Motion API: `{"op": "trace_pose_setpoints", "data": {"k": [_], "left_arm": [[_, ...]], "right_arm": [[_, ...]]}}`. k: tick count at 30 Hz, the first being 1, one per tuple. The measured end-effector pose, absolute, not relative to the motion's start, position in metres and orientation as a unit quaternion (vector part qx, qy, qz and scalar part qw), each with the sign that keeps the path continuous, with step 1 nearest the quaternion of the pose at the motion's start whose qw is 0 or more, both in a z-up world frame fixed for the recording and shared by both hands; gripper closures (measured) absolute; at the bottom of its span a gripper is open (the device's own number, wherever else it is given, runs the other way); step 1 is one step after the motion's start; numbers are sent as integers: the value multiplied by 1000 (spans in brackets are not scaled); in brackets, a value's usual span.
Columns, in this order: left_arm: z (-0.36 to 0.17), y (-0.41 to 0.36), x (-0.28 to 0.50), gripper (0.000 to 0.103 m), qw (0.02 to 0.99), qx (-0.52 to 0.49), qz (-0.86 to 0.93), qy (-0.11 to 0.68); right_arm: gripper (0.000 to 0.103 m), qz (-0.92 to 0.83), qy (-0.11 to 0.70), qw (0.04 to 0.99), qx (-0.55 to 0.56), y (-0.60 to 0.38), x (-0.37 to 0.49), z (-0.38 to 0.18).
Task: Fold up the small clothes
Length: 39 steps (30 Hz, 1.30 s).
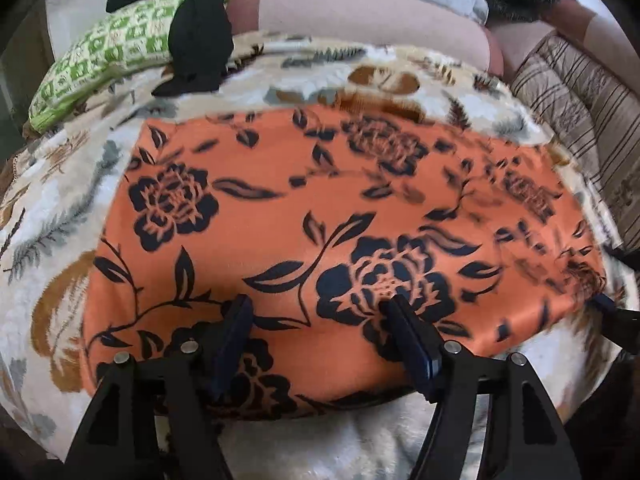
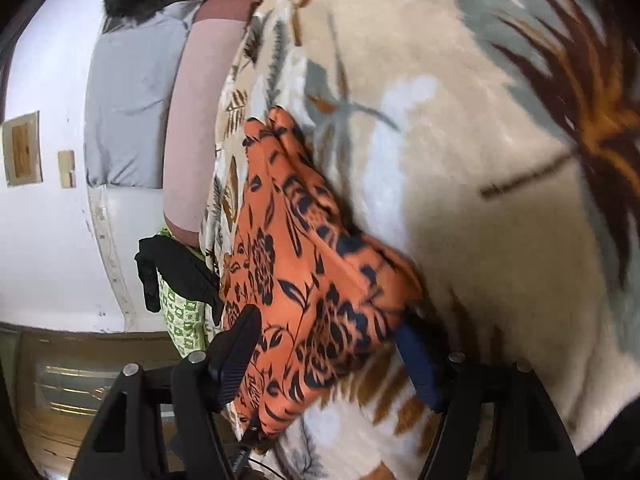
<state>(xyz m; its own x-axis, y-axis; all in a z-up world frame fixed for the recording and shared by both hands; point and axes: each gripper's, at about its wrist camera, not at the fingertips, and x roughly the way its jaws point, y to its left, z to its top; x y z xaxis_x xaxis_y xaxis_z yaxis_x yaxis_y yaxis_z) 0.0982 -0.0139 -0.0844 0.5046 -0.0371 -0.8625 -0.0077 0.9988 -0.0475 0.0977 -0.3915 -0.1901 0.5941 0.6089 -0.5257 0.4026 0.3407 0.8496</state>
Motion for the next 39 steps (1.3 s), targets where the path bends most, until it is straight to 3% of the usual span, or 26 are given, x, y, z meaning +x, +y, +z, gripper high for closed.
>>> {"op": "trace_pose_setpoints", "data": {"k": [1, 3, 5, 7, 8, 14, 21, 23, 25, 28, 32, 34, 35, 36, 37, 39], "left_arm": [[-78, -14, 97, 33, 873, -24, -9, 487], [-70, -15, 98, 33, 880, -23, -3, 475], [-71, -14, 105, 33, 873, -30, 4, 487], [-74, -14, 111, 33, 865, -30, 12, 500], [-75, -14, 112, 33, 863, -32, 16, 504], [-69, -22, 118, 33, 867, -34, 13, 498], [-85, -29, 132, 33, 855, -23, 17, 518], [-87, -31, 133, 33, 855, -16, 17, 518], [-89, -31, 134, 33, 854, -12, 17, 520], [-90, -31, 134, 33, 854, -14, 17, 521], [-83, -31, 132, 33, 857, -19, 19, 515], [-75, -32, 129, 33, 867, -29, 9, 498], [-75, -33, 129, 32, 870, -28, 6, 493], [-79, -34, 130, 31, 868, -23, 5, 496], [-85, -35, 132, 31, 863, -18, 4, 505], [-102, -38, 134, 29, 857, 3, 6, 516]], "right_arm": [[58, 78, 442, 697, 559, -393, 99, -187], [60, 76, 442, 706, 549, -394, 100, -185], [58, 74, 443, 713, 538, -391, 102, -185], [46, 70, 446, 714, 535, -387, 106, -183], [45, 72, 446, 717, 531, -387, 106, -181], [45, 71, 434, 750, 494, -385, 112, -161], [44, 56, 444, 739, 504, -390, 119, -181], [48, 57, 445, 745, 494, -392, 120, -179], [72, 49, 457, 751, 475, -394, 121, -178], [79, 37, 465, 752, 466, -399, 116, -181], [79, 52, 471, 757, 450, -398, 112, -177], [72, 59, 476, 763, 434, -398, 111, -170], [63, 59, 475, 767, 428, -400, 110, -167], [34, 56, 468, 772, 426, -404, 108, -162], [28, 50, 459, 777, 427, -407, 106, -158], [28, 54, 442, 787, 427, -416, 108, -148]]}}
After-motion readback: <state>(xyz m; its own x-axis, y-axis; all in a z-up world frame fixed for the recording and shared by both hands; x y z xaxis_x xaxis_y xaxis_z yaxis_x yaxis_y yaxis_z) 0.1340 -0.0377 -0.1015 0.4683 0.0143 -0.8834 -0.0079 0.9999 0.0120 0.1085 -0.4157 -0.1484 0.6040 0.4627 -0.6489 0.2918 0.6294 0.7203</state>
